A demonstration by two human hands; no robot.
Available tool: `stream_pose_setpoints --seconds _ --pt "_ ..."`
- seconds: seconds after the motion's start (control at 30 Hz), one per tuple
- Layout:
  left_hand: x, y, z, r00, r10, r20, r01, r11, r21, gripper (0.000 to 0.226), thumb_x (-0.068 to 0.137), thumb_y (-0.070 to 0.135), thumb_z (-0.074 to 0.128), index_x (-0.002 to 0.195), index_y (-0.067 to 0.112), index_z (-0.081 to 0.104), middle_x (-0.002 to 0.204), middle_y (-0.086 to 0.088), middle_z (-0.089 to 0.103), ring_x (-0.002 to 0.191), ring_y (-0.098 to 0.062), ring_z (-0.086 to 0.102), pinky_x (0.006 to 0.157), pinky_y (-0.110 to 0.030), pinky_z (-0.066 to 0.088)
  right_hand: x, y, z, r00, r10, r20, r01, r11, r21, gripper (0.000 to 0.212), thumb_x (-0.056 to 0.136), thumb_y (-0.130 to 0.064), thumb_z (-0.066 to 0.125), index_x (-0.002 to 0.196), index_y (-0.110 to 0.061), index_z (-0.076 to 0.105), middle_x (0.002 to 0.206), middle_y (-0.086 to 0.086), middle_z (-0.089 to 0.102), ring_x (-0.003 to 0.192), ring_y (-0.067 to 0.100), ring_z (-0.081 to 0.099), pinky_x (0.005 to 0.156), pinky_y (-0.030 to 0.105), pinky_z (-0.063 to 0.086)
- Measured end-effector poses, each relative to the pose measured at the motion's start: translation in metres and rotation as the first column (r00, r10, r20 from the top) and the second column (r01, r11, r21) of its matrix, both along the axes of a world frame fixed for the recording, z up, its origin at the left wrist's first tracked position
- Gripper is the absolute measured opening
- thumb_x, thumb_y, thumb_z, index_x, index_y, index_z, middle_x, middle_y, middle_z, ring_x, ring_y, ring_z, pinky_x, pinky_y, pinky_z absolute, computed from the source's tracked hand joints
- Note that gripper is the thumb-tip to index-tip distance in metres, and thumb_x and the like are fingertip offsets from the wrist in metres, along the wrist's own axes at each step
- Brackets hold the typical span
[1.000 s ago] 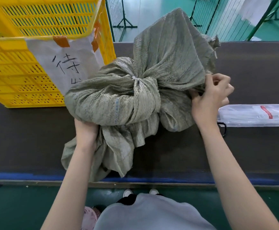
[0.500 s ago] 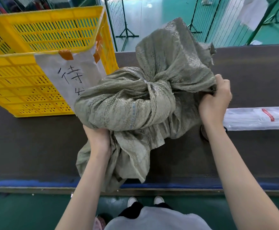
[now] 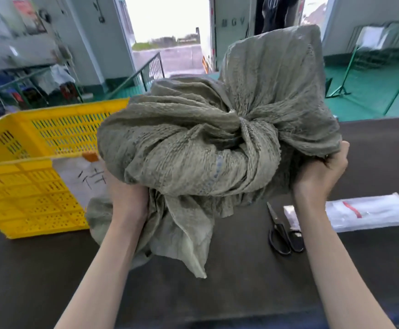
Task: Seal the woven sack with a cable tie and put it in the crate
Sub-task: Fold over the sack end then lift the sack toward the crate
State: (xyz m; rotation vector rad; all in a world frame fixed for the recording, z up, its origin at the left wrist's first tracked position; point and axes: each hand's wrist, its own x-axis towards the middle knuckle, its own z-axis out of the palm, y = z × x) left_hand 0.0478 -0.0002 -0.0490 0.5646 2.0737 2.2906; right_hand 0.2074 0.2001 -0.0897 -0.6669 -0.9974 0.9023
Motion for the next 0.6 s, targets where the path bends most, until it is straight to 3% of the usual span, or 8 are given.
stream_pose_setpoints --seconds 0.07,0.17,0.27,0.33,0.4,0.43,0.5,0.6 --pt "-0.008 0.007 0.012 0.959 -0.078 -0.273 0.121 0.982 0.144 0.025 0.073 0.037 0.054 0.097 0.031 0.060 0.097 0.029 0.068 0.096 0.012 0.058 0.087 -0.014 0.043 0.002 0.002 0.011 0.999 -0.015 -0.037 0.015 1.000 0.000 0.053 0.077 0.005 0.036 0.062 -0.044 0.052 0.089 0.006 0.036 0.072 0.006 0.033 0.072 0.029 0.033" --pt "-0.021 0.013 0.039 0.927 -0.110 -0.359 0.204 0.950 0.235 0.035 0.064 0.048 0.052 0.094 0.034 0.058 0.102 0.023 0.060 0.096 0.011 0.053 0.094 -0.019 0.040 -0.005 0.009 0.034 0.999 -0.035 -0.037 0.034 0.999 -0.030 0.051 0.075 0.001 0.038 0.070 -0.047 0.054 0.092 0.008 0.043 0.076 0.008 0.042 0.073 0.030 0.039" --pt "-0.022 0.010 0.070 0.881 -0.078 -0.466 0.193 0.959 0.205 0.028 0.064 0.049 0.048 0.087 0.035 0.057 0.089 0.032 0.062 0.084 0.029 0.050 0.084 -0.002 0.037 -0.019 0.011 0.051 0.996 0.007 -0.090 -0.008 1.000 -0.016 0.050 0.073 0.002 0.037 0.069 -0.045 0.055 0.095 0.009 0.043 0.081 0.015 0.040 0.077 0.031 0.039" --pt "-0.025 0.003 0.089 0.861 0.014 -0.508 0.104 0.974 0.204 0.023 0.068 0.047 0.048 0.089 0.036 0.049 0.093 0.034 0.057 0.084 0.035 0.045 0.082 0.003 0.033 -0.031 0.008 0.062 0.985 0.081 -0.154 -0.078 0.997 0.024 0.047 0.073 0.004 0.034 0.069 -0.038 0.054 0.095 0.010 0.040 0.081 0.016 0.037 0.077 0.032 0.037" --pt "-0.028 -0.001 0.102 0.844 0.005 -0.537 0.106 0.979 0.176 0.014 0.079 0.035 0.052 0.084 0.044 0.061 0.087 0.042 0.059 0.082 0.038 0.043 0.079 0.007 0.031 -0.042 0.005 0.073 0.977 0.117 -0.179 -0.113 0.993 0.032 0.042 0.075 0.004 0.035 0.071 -0.034 0.053 0.096 0.010 0.040 0.079 0.015 0.037 0.076 0.032 0.036" --pt "-0.033 -0.007 0.110 0.832 0.010 -0.554 0.106 0.979 0.175 0.036 0.083 0.024 0.052 0.082 0.058 0.063 0.082 0.049 0.057 0.080 0.039 0.041 0.076 0.009 0.030 -0.051 -0.001 0.083 0.974 0.126 -0.188 -0.124 0.992 0.024 0.044 0.075 0.003 0.035 0.071 -0.036 0.056 0.096 0.010 0.041 0.078 0.014 0.039 0.075 0.031 0.037" --pt "-0.038 -0.020 0.129 0.830 -0.010 -0.558 0.117 0.981 0.157 0.071 0.086 0.016 0.050 0.071 0.085 0.043 0.071 0.063 0.043 0.074 0.041 0.039 0.071 0.011 0.029 -0.072 -0.012 0.097 0.971 0.134 -0.197 -0.128 0.991 0.042 0.051 0.074 0.002 0.036 0.069 -0.043 0.058 0.096 0.010 0.044 0.076 0.012 0.041 0.075 0.029 0.039" --pt "-0.074 -0.043 0.149 0.825 0.050 -0.563 0.076 0.977 0.199 0.071 0.092 0.007 0.045 0.071 0.075 0.054 0.067 0.061 0.043 0.071 0.041 0.038 0.070 0.010 0.031 -0.111 -0.030 0.121 0.959 0.187 -0.211 -0.174 0.982 0.079 0.056 0.071 0.004 0.036 0.069 -0.046 0.059 0.098 0.012 0.046 0.076 0.013 0.043 0.076 0.032 0.043"
